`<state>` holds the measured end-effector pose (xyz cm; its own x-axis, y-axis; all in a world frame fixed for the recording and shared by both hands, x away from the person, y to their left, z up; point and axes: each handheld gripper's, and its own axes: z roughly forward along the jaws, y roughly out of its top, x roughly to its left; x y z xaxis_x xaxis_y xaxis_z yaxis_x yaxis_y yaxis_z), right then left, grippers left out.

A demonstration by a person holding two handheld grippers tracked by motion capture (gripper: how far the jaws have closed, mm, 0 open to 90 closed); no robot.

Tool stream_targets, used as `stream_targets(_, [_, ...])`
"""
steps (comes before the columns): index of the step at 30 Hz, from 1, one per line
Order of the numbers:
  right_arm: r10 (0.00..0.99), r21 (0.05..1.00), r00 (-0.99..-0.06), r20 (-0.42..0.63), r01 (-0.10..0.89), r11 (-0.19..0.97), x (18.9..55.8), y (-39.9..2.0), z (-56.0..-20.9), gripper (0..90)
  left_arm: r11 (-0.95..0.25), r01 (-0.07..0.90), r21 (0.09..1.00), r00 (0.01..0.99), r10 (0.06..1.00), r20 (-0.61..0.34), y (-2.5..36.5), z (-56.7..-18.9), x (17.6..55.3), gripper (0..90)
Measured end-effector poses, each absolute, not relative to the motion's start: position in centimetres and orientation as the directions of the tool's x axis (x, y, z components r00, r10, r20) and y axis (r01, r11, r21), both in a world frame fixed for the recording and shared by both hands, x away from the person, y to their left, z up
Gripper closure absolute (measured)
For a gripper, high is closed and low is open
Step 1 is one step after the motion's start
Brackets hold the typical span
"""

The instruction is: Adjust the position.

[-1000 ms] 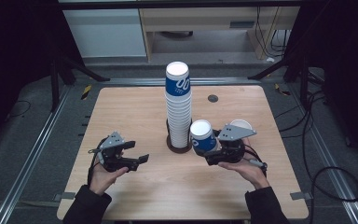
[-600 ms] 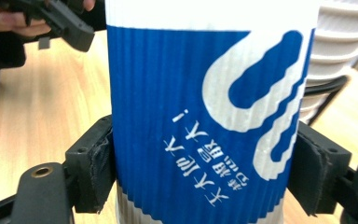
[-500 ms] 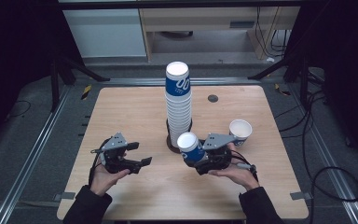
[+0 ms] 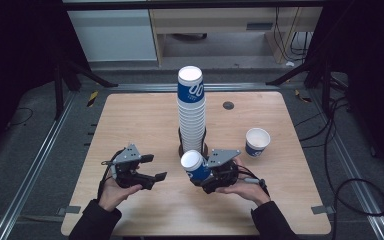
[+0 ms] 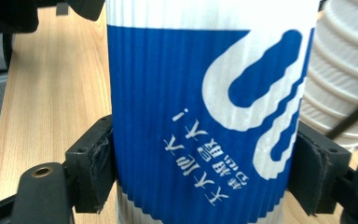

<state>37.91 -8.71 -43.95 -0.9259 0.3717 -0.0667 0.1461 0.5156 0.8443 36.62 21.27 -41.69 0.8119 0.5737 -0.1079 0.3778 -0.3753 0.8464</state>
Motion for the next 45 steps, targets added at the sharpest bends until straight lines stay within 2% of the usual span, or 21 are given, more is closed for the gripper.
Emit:
stream_targets(22, [0.29, 0.8, -0.953, -0.083, 0.11, 0.589, 37.5, -4.9, -46.0, 21.2, -0.438, 0.361, 0.823, 0.863, 0.491, -0.117, 18.7, -42.2, 35.8, 15.4])
stream_targets(45, [0.228, 0.775, -0.966, -0.117, 0.055, 0.63, 36.7, -3.2, -46.8, 20.9, -0.493, 0.382, 0.782, 0.879, 0.454, -0.144, 17.5, -43.1, 35.7, 26.1])
